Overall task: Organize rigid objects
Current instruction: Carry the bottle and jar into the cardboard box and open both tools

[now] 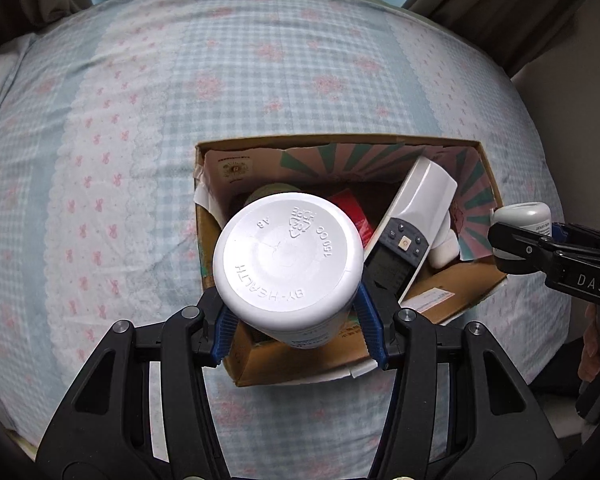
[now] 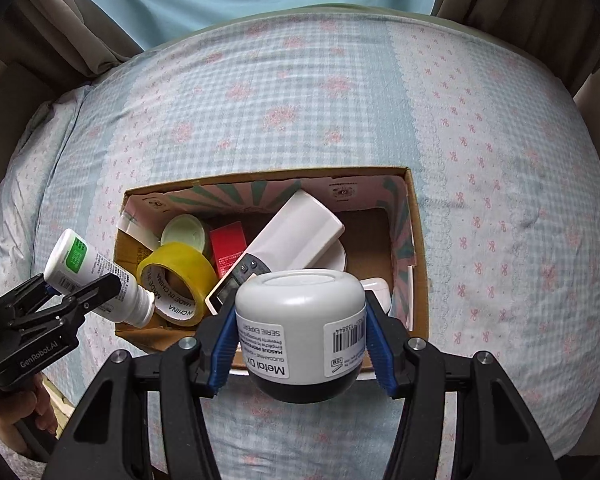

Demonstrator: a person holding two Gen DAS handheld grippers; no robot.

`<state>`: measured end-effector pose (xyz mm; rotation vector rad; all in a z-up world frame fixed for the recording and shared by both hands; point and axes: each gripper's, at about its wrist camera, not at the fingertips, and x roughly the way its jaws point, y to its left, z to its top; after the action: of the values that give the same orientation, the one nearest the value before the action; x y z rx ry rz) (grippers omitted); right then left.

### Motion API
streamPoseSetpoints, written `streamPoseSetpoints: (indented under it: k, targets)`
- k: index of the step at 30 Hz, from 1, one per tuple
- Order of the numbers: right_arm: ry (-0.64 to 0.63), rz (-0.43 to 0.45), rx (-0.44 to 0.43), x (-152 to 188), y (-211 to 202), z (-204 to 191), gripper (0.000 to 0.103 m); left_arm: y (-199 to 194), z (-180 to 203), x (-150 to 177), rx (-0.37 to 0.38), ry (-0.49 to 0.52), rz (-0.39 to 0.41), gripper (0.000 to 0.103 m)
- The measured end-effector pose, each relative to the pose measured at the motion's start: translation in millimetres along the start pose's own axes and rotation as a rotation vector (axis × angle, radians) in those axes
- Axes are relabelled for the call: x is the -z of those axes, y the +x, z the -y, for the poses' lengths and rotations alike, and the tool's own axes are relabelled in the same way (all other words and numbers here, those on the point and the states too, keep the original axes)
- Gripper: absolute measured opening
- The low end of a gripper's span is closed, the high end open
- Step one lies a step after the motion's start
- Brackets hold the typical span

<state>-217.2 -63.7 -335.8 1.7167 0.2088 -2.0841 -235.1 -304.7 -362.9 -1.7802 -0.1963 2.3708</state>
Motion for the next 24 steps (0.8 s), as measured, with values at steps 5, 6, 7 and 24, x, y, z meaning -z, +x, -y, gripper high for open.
streamPoseSetpoints:
  k: [5,6,7,24]
  targets:
    - [0.054,-0.051,0.01,7.7,38.2,9.1,0.053,29.2,6.3,8.7,0.004,0.07,-0.039,0.048]
    - [0.06,-0.062,0.011,9.6,43.7,11.0,0.053,32.6,7.9,10.3,0.002,0.084,-0.046,0.048]
    - [0.065,-0.071,0.012,11.1,48.0,12.3,0.053,35.0,8.8,11.6,-0.001,0.095,-0.05,0.048]
    - [0.113,-0.095,-0.023,9.9,51.3,16.0,0.103,18.2,14.9,15.1,0.041,0.174,0.0,0.103]
